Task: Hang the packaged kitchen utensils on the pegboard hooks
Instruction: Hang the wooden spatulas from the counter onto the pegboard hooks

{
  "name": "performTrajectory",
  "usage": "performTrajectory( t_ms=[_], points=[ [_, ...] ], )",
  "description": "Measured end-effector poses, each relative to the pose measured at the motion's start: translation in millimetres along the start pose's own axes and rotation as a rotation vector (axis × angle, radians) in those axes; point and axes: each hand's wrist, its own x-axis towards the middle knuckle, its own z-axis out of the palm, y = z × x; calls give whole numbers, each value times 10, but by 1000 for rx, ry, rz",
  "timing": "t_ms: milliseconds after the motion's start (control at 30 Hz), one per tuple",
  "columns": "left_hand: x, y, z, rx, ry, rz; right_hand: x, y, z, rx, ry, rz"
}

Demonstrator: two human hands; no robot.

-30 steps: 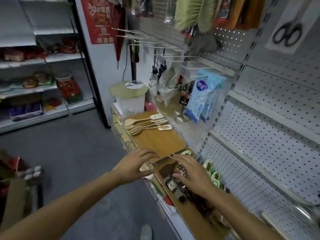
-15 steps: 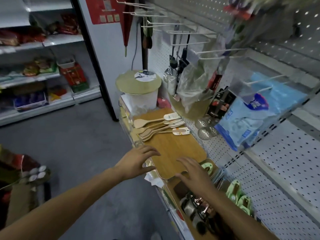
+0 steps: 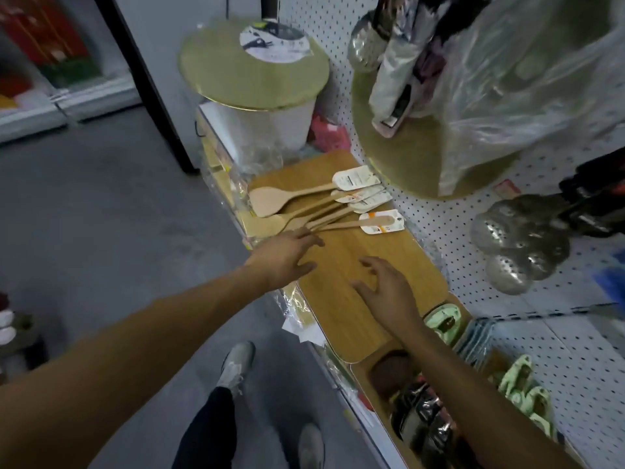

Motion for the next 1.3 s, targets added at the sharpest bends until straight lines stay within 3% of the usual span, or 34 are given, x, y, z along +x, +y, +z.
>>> performTrajectory(
  t_ms=[167, 333, 500, 700, 800, 1100, 1300],
  points=[
    [657, -627, 377, -31, -59, -96, 978, 47, 604, 327, 87, 333],
    [1282, -902, 728, -77, -13, -144, 1776, 291, 1093, 746, 160, 689],
    [1814, -999, 910, 15, -2, -187, 2299, 416, 1302, 922, 223, 826],
    [2070, -958, 959, 340, -75, -111, 2599, 418, 1380, 1034, 319, 904],
    [2124, -955, 993, 345, -107, -130, 2636, 412, 1394, 1105, 298, 959],
    [2016, -583, 900, 267, -72, -101, 2148, 634, 1246, 875, 448, 936],
    [1789, -46, 967, -126, -195, -194, 1508, 835, 963, 719, 523, 927]
  ],
)
